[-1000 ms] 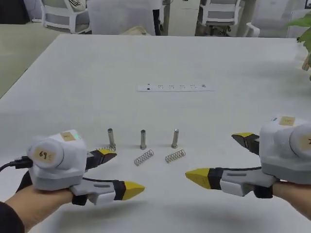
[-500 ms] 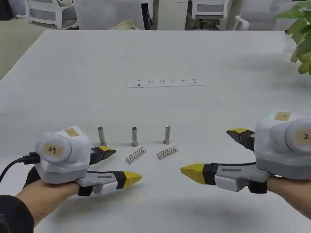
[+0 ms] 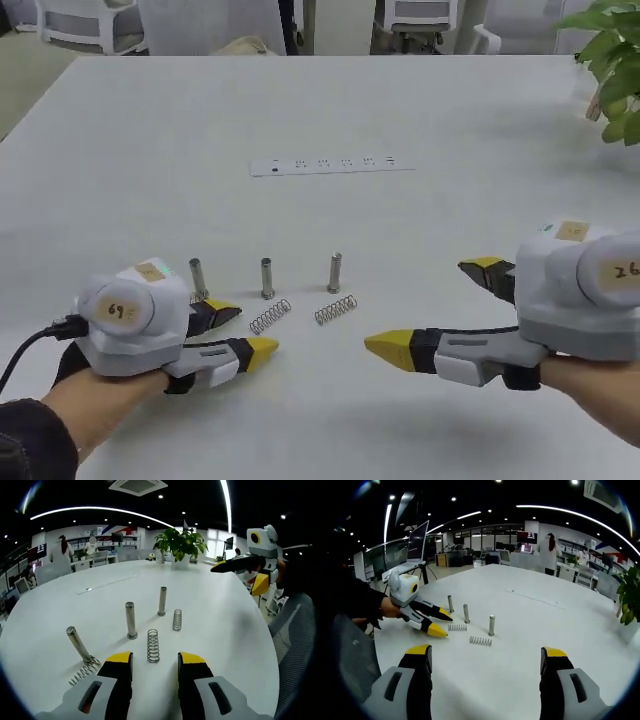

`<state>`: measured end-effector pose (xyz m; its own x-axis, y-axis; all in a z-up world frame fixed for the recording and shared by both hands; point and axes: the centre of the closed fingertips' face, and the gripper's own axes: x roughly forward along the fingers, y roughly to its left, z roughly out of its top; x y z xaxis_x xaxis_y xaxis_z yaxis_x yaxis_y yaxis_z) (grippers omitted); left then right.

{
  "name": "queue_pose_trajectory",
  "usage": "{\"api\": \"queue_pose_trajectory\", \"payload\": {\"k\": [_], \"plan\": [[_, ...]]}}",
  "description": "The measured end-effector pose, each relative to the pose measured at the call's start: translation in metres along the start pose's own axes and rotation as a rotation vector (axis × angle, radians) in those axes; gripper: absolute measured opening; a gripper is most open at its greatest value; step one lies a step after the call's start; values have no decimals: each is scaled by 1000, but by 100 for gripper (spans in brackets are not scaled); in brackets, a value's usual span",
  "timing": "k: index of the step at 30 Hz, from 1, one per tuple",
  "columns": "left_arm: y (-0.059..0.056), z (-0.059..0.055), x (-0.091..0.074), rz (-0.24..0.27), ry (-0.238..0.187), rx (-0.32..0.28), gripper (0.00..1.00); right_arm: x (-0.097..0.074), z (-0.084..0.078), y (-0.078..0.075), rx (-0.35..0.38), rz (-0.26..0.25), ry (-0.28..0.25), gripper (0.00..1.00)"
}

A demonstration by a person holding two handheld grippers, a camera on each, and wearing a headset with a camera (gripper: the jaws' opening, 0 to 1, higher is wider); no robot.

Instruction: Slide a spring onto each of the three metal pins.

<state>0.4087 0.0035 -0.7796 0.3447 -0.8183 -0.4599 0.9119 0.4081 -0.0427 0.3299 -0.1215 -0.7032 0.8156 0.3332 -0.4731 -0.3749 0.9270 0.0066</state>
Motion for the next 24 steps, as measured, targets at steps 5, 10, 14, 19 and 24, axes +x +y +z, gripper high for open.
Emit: {"api": "queue_pose_trajectory", "payload": {"k": [5, 10, 14, 19, 24], "plan": [[0, 2, 3, 12, -8, 9, 21, 0, 0, -1, 3, -1, 1, 88], [0, 2, 5, 15, -6, 28, 16, 0, -1, -2, 5, -2, 3, 88], [1, -1, 8, 16, 3, 38, 14, 0, -1, -2, 5, -3, 6, 87], [3, -1, 11, 16, -2, 49, 8, 0, -2, -3, 5, -5, 7, 87], [4, -1, 11, 22, -1, 57, 3, 1, -1, -4, 6, -4, 6, 86]]}}
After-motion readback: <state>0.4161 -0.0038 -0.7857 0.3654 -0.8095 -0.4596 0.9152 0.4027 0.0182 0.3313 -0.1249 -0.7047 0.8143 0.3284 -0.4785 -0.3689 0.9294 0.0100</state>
